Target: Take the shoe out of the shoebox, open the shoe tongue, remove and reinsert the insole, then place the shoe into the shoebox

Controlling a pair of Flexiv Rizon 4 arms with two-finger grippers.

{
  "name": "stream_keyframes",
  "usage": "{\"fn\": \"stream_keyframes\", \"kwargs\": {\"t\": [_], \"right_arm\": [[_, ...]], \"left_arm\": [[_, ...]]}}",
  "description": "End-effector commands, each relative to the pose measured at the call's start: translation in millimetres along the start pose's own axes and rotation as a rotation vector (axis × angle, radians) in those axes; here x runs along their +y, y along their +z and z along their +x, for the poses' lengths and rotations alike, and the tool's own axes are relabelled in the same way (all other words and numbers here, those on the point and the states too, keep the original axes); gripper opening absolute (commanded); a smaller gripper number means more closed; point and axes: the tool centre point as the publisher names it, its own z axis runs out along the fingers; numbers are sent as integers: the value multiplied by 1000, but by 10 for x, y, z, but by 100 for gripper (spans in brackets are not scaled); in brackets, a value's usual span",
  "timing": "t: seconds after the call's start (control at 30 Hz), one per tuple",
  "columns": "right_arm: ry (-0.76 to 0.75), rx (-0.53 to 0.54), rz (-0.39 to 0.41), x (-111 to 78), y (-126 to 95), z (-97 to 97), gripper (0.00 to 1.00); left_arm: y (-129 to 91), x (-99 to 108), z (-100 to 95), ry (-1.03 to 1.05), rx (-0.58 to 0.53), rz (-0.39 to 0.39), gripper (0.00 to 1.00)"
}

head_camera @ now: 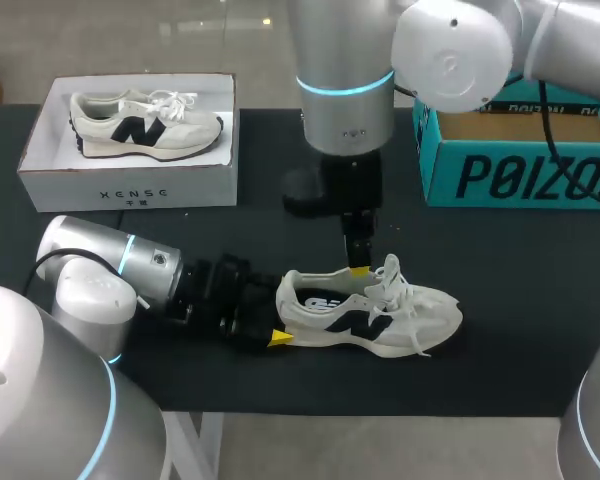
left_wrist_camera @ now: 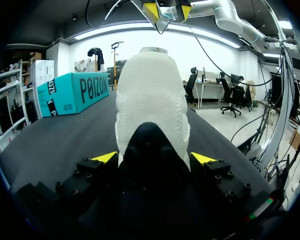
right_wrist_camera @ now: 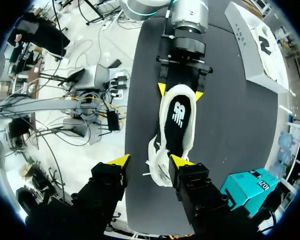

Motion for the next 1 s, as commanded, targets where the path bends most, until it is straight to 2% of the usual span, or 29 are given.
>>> {"fn": "stream_keyframes", "kwargs": {"t": [0.03, 0.27, 0.5, 0.57, 0.8, 0.83, 0.9, 0.93, 1.0], "right_arm": [[-17, 3, -40, -38, 173, -62, 0], [-8, 10, -95, -17, 306, -166, 0], [124, 59, -148, -14, 438, -264, 0], [166, 78, -188, -23, 483, -293, 0], [216, 98, -194, 3, 557, -372, 0], [208, 101, -178, 4, 564, -380, 0], [247, 172, -114, 16, 566, -391, 0], [254, 162, -133, 15, 563, -397, 0], [274, 133, -116, -6, 543, -386, 0]], "left_arm": [[31, 28, -11, -1, -2, -4, 0], [31, 28, -11, -1, -2, -4, 0], [31, 28, -11, -1, -2, -4, 0], [31, 28, -11, -1, -2, -4, 0], [31, 28, -11, -1, -2, -4, 0], [31, 28, -11, -1, -2, -4, 0], [31, 28, -11, -1, -2, -4, 0], [31, 28, -11, -1, -2, -4, 0], [31, 28, -11, -1, -2, -4, 0]]}}
